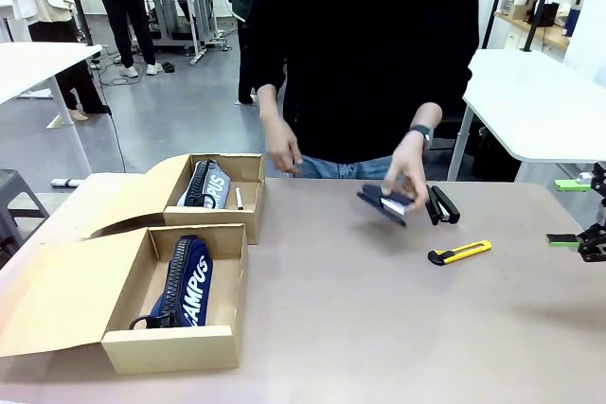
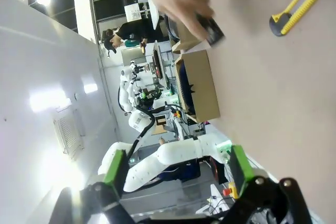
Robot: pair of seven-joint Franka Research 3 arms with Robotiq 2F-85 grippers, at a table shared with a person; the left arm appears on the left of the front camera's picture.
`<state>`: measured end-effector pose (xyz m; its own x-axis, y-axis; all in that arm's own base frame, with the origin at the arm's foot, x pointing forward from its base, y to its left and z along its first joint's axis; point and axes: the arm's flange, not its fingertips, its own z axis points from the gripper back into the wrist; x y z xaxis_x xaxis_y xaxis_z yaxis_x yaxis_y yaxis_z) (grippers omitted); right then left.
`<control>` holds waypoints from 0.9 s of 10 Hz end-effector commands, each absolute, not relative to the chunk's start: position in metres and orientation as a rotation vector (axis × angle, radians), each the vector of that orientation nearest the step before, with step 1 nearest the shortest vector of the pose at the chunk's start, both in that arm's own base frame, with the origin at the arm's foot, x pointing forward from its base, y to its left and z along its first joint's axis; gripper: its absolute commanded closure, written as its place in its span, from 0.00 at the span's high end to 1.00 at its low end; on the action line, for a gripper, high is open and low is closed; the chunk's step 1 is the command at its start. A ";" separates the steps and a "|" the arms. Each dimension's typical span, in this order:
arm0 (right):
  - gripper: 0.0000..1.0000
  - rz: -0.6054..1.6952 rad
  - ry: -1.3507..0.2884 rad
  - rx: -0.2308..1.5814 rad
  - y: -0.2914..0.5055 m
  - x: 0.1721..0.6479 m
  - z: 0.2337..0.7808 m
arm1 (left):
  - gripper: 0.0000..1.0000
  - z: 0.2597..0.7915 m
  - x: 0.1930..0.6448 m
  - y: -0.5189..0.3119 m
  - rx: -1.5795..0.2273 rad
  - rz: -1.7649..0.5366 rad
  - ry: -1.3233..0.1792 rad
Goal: Place items inside the box.
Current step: Pick up a Pencil pouch or Stapler and place it inside the Mailer Box closest to the robot.
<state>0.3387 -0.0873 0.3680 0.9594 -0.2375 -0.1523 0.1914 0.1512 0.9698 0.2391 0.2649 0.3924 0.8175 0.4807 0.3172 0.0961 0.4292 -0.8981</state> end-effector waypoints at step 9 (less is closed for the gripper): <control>1.00 -0.262 -0.485 0.330 0.009 0.382 0.404 | 1.00 0.393 0.240 0.264 -1.131 0.243 -0.628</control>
